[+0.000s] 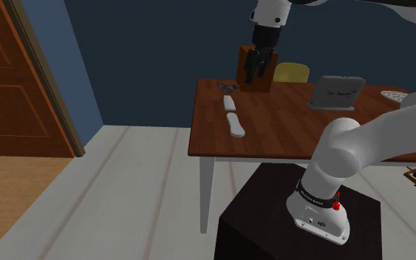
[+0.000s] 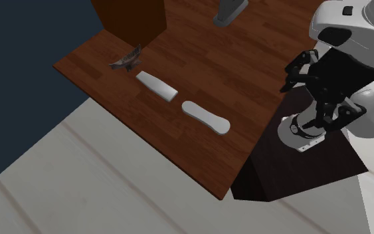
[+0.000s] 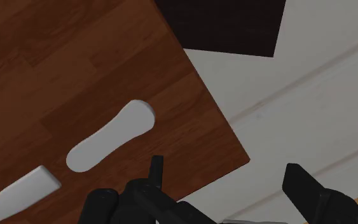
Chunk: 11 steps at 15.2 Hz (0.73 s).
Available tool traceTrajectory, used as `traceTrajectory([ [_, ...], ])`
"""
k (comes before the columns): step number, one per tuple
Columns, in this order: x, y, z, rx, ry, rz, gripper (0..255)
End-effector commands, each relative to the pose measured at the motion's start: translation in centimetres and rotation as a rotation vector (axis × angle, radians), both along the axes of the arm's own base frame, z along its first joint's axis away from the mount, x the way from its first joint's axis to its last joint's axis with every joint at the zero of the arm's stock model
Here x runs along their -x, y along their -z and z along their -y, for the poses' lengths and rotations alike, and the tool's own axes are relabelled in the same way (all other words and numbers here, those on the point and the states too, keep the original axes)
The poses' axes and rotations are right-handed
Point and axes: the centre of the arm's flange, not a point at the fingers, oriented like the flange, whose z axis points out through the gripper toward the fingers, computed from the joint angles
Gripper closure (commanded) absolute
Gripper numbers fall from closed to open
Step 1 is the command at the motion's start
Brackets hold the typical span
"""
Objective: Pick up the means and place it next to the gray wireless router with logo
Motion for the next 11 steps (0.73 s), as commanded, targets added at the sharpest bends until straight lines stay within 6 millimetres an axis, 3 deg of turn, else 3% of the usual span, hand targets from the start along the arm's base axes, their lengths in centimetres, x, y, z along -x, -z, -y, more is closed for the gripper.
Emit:
traceTrajectory([
  [1,0.0,0.0,0.0,0.0,0.0,0.0,0],
  [11,-10.5,5.8,5.8,-0.004,0.217,-0.018,0],
])
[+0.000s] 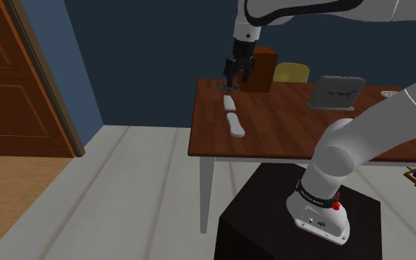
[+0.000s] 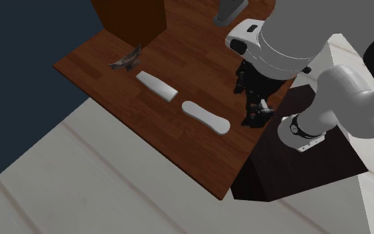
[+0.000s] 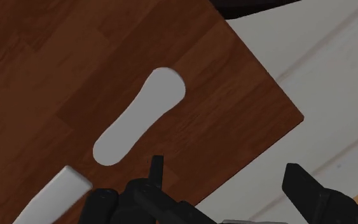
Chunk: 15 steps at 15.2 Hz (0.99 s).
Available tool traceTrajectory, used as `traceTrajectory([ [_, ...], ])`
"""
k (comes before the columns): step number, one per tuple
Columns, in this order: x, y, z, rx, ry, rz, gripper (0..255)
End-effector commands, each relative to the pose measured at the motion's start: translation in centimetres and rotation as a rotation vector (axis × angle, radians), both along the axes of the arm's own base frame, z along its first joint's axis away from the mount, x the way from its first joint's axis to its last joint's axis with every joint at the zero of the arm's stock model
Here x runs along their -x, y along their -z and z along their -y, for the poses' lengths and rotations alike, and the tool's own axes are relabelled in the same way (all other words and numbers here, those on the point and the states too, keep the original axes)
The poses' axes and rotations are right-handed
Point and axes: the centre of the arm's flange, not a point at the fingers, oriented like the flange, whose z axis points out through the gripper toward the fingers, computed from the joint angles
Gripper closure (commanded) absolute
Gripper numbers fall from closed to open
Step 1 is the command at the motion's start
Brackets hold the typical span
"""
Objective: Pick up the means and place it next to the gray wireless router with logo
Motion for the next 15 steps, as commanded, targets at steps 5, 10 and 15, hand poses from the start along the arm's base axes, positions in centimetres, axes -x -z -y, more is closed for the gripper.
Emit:
traceTrajectory([
  [5,-5.8,3.7,4.3,-0.002,0.131,-0.011,0],
  [10,-10.0,6.8,8.5,-0.005,0.24,-0.02,0],
  [15,-13.7,9.9,13.1,-0.007,0.348,-0.029,0],
])
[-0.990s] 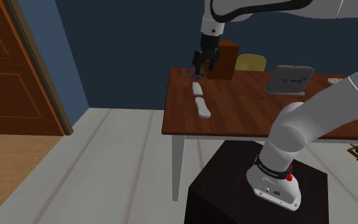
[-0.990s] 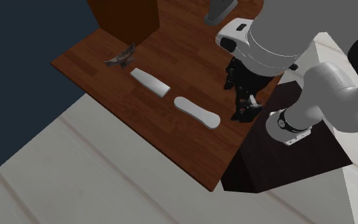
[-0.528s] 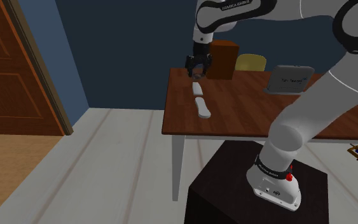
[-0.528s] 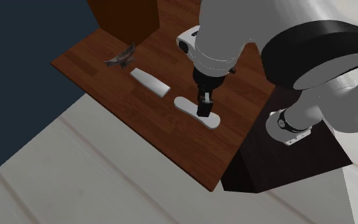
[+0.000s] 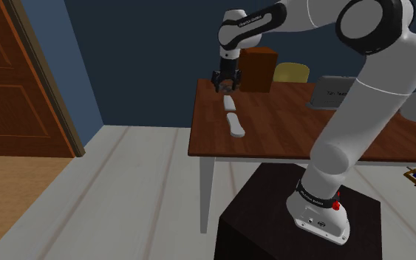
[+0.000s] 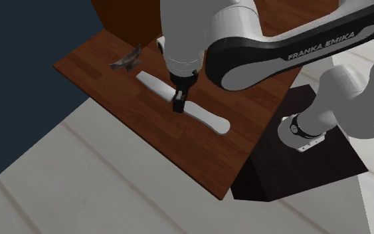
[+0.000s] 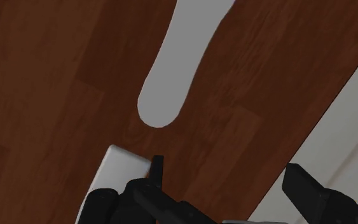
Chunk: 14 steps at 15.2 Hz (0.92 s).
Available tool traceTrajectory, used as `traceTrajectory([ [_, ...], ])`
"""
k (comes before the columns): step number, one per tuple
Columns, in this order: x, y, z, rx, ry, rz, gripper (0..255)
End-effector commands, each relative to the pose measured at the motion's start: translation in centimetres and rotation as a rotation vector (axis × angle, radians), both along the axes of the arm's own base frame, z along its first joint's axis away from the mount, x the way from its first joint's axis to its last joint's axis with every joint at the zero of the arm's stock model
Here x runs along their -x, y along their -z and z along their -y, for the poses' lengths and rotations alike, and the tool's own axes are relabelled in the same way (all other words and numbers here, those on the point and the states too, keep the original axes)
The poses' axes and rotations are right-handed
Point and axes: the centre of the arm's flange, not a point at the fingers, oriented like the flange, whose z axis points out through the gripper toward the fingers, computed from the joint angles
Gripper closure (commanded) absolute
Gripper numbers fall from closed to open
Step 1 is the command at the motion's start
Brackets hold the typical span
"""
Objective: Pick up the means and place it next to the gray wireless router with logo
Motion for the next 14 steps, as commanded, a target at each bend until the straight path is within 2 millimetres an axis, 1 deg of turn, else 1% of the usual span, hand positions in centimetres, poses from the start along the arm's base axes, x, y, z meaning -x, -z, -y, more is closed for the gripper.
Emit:
traceTrajectory([
  [1,-1.5,1.0,2.3,0.0,0.045,-0.003,0],
  [8,-5.6,5.4,9.4,-0.003,0.196,-0.016,0],
  [14,-8.2,9.3,16.0,-0.006,0.326,-0.027,0],
])
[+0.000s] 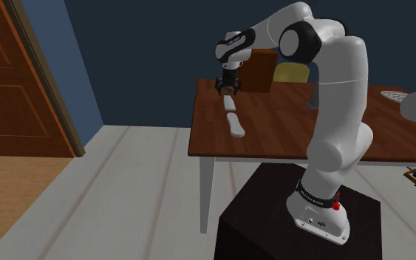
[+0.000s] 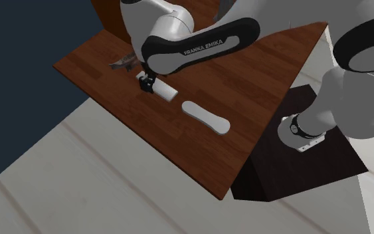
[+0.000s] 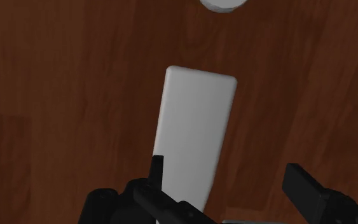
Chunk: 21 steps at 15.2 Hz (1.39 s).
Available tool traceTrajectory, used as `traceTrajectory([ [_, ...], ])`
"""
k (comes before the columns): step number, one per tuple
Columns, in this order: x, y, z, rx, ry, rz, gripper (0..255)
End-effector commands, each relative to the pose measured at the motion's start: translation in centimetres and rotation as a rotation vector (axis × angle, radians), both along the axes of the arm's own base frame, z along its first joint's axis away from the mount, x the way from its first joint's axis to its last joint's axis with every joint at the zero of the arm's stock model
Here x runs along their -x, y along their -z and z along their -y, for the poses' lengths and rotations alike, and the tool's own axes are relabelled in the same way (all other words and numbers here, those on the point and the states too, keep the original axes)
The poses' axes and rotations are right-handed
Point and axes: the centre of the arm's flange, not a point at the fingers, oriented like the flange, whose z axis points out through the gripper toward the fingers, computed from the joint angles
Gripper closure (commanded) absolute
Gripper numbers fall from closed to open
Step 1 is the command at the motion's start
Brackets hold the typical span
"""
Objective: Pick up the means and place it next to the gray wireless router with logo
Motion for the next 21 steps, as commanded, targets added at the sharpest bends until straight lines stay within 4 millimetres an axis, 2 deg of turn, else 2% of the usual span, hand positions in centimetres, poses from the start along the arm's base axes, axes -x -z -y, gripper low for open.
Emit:
traceTrajectory([
  [1,-0.8,1.0,2.2,-0.001,0.044,-0.004,0],
  [3,-1.5,2.3,4.5,-0.002,0.087,-0.008,0],
  [4,-1.6,2.6,5.0,-0.002,0.096,-0.009,0],
  [11,-1.5,6.6,5.0,-0.002,0.096,-0.009,0],
  [19,-1.5,6.6,5.0,-0.002,0.096,-0.009,0],
  [20,-1.5,6.6,5.0,-0.002,0.096,-0.009,255],
  [21,-1.5,6.6,5.0,-0.002,0.096,-0.009,255],
])
